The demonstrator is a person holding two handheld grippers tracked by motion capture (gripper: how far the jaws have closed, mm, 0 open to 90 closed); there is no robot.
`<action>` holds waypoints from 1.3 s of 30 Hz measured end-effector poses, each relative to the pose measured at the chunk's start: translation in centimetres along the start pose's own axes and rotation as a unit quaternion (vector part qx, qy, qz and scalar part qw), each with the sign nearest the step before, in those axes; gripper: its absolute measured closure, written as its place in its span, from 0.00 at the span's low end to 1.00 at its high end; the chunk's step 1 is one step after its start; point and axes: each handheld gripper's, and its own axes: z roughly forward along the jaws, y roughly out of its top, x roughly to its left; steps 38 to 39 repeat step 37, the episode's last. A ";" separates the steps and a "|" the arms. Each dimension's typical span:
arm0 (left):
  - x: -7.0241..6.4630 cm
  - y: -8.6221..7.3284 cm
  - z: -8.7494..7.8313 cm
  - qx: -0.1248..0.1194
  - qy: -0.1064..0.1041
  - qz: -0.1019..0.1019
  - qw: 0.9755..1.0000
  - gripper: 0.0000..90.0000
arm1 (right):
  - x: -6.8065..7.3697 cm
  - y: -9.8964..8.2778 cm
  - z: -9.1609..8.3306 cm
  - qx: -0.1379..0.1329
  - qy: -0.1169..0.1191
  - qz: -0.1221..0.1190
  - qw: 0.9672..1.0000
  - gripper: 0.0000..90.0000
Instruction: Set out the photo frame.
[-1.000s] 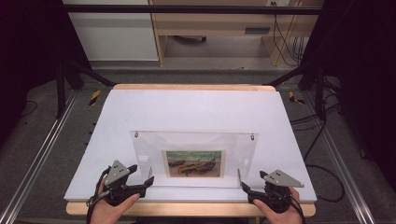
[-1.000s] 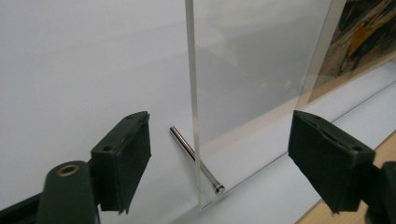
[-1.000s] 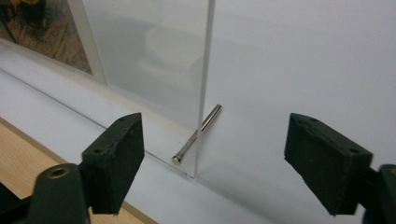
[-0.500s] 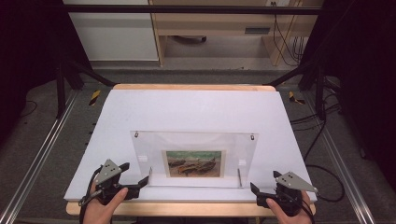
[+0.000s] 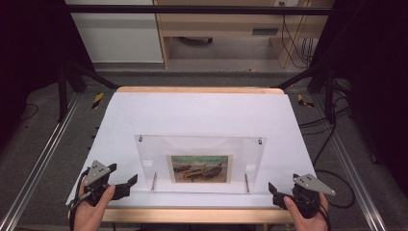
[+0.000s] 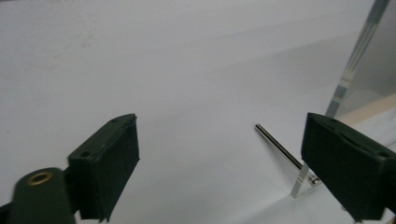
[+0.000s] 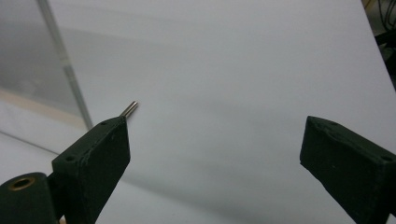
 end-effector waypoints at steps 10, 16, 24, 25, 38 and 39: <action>1.2 0.0 1.4 0.022 0.030 0.024 0.999 0.14 | -1.1 0.5 1.5 0.008 -0.030 0.009 0.999 0.12; 1.8 0.3 2.7 0.029 0.041 0.031 0.998 0.13 | -1.6 0.9 2.9 0.019 -0.033 0.005 0.999 0.13; 3.2 0.9 4.4 0.032 0.067 0.036 0.997 0.12 | -2.2 2.1 5.2 0.030 -0.068 -0.012 0.997 0.13; 3.4 0.9 4.6 0.031 0.073 0.036 0.996 0.11 | -2.3 2.3 5.5 0.031 -0.075 -0.018 0.997 0.13; 4.4 1.1 4.3 0.005 0.058 0.009 0.998 0.05 | -2.9 2.6 6.9 0.059 -0.113 0.006 0.992 0.17; 4.4 1.1 4.3 0.005 0.058 0.009 0.998 0.05 | -2.9 2.6 6.9 0.059 -0.113 0.006 0.992 0.17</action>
